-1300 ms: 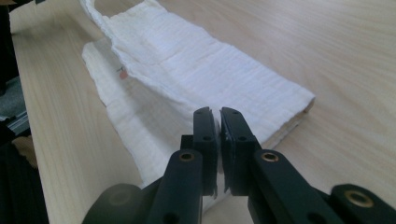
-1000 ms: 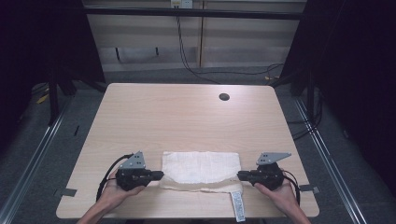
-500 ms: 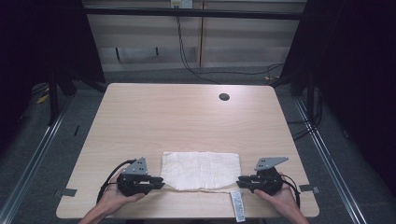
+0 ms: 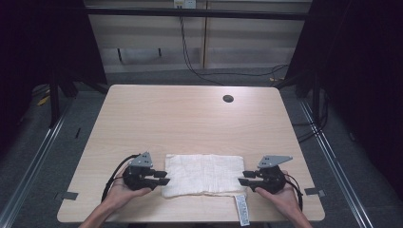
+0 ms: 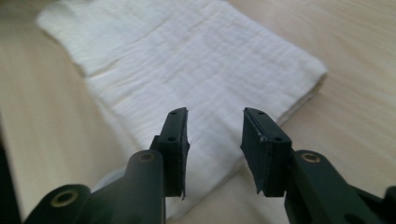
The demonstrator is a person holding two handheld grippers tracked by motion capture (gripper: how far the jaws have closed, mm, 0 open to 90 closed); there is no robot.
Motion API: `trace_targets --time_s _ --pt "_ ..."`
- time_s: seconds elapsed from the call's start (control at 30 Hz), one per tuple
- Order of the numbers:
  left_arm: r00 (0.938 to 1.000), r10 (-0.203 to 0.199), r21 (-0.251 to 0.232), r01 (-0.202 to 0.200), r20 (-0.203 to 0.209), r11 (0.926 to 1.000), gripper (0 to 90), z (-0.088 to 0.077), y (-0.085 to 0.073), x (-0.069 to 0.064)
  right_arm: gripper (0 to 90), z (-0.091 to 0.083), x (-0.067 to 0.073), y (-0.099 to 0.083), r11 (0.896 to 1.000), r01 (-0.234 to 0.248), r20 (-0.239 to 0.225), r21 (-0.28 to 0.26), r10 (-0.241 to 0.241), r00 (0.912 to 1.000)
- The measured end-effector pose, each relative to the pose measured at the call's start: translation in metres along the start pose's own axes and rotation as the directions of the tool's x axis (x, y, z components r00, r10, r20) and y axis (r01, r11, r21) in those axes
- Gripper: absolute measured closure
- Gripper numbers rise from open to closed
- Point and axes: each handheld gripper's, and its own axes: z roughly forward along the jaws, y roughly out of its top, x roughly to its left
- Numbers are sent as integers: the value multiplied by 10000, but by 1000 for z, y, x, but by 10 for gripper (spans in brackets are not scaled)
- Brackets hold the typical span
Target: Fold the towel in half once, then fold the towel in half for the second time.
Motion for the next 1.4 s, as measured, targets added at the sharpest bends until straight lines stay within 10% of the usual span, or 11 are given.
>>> trace_targets --time_s 0.37,0.8,1.03,1.4 --pt "9999 -63 483 68 -90 9988 652 13 -5 2 544 13 -15 2 9987 -464 759 231 445 9961" --pt "9987 -86 571 57 510 9984 613 18 -5 -6 843 15 -19 1 9968 -341 1121 720 259 9934" --pt "9983 -473 -46 475 345 9989 560 5 2 -2 597 2 -18 1 9981 -608 1112 69 597 9920" --pt "9964 -800 -656 779 -289 9948 492 -8 15 16 569 1 8 13 9992 -284 -37 -282 284 9996"
